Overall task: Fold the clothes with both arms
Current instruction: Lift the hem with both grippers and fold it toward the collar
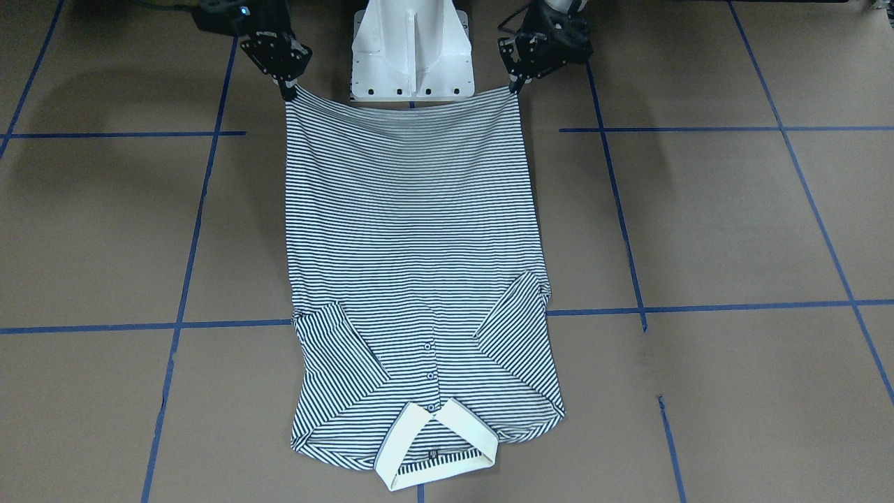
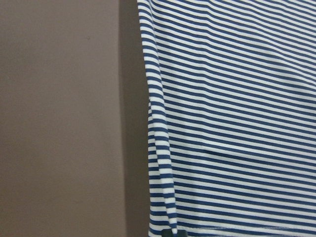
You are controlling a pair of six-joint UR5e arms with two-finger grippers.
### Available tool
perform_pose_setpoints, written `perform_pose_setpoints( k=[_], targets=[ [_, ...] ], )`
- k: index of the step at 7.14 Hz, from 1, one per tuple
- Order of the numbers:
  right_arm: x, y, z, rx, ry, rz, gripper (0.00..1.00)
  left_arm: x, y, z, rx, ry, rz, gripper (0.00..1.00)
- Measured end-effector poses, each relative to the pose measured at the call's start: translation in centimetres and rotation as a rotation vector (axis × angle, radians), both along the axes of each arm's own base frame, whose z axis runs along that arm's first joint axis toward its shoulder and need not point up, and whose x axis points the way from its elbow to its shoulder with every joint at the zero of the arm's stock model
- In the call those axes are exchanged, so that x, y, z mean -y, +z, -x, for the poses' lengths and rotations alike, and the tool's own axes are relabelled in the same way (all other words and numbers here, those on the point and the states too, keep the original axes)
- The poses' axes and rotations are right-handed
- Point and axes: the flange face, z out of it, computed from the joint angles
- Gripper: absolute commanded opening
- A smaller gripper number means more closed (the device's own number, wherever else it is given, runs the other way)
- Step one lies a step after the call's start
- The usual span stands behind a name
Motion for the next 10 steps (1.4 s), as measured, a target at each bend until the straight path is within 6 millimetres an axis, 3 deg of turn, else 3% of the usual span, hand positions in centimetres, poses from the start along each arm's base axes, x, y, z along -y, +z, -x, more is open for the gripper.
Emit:
perform_pose_setpoints(
  k=[1,2,3,4,5,7,8,10],
  targets=[
    [0.2,-2.4,-4.1,0.014,-0.021,0.040,0.00,0.1,-4.1,3.4,-0.004,0.017,0.019,0.00],
    [0.7,-4.1,-6.3,0.025,-0.045,0.057,0.00,1.1,-7.2,5.1,-0.006,0.018,0.013,0.00],
    [1.9,-5.2,-6.6,0.017,-0.061,0.033,0.00,3.1,-8.5,5.2,0.013,0.009,-0.023,0.00],
    [4.5,-5.8,-5.6,-0.009,-0.046,0.000,0.00,6.8,-8.5,4.7,0.056,-0.026,-0.068,0.00],
    [8.5,-6.2,-4.3,-0.056,-0.017,-0.033,0.00,11.6,-8.1,4.5,0.107,-0.072,-0.110,0.00],
    [18.1,-5.3,-2.6,-0.115,0.033,-0.050,0.00,20.5,-6.2,3.0,0.169,-0.151,-0.146,0.00],
    [22.5,-3.7,-1.1,-0.112,0.059,-0.052,0.00,24.0,-5.0,1.5,0.179,-0.177,-0.153,0.00],
    [29.3,0.0,3.3,-0.106,0.091,-0.063,0.00,29.5,-1.4,-1.3,0.206,-0.197,-0.172,0.00]
  ],
)
